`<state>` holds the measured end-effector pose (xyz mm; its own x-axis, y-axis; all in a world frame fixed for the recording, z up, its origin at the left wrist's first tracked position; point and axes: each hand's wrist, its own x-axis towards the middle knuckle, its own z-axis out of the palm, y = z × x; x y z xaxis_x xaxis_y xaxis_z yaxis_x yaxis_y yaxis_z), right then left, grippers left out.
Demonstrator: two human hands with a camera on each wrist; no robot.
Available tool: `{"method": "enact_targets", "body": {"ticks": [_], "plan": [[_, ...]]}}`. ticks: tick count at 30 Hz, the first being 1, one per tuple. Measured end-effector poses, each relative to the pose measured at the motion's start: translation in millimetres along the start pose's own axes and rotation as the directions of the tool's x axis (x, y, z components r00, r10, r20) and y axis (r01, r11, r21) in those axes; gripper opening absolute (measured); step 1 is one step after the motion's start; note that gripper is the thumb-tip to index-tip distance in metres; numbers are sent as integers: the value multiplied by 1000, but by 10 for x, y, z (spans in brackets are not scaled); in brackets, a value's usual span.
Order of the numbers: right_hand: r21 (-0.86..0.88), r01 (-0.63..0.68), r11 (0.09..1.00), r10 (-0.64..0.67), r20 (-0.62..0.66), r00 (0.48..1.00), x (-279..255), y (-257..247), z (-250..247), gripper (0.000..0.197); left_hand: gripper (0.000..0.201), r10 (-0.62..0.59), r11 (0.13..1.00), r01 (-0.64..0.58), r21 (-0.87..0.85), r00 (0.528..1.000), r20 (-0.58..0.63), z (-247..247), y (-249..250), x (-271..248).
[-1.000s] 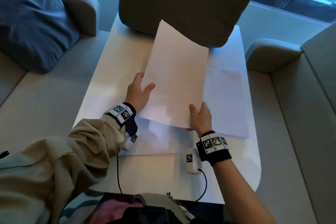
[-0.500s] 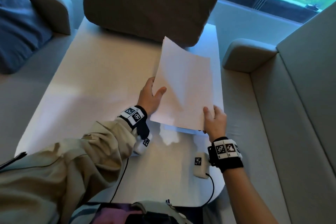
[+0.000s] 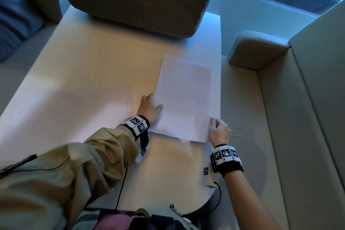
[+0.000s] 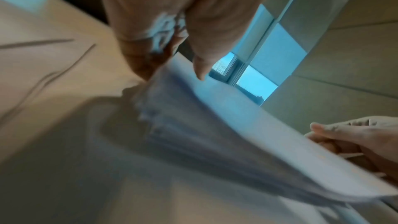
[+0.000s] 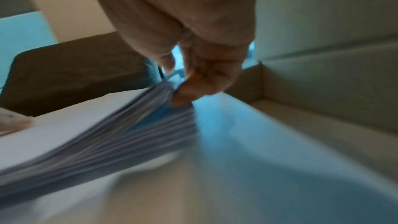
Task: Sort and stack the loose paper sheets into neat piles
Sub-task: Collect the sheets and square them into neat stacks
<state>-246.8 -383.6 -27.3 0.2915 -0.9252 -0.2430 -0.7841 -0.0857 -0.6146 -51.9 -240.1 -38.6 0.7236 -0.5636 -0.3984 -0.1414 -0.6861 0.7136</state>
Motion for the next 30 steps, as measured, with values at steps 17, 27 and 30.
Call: {"method": "enact_targets", "body": {"ticks": [17,27,30], "plan": [[188,-6,982,-8,72,997,352,-56,95,35,66,-167,976,163,-146,986,-13,99,259,2],[94,9,996,-16,69,997,651,-279,-31,44,63,-109,994,110,-26,993,48,-137,310,295],[88,58,994,-63,62,996,832,-392,-34,42,60,-66,997,68,-23,997,44,-249,421,515]]}}
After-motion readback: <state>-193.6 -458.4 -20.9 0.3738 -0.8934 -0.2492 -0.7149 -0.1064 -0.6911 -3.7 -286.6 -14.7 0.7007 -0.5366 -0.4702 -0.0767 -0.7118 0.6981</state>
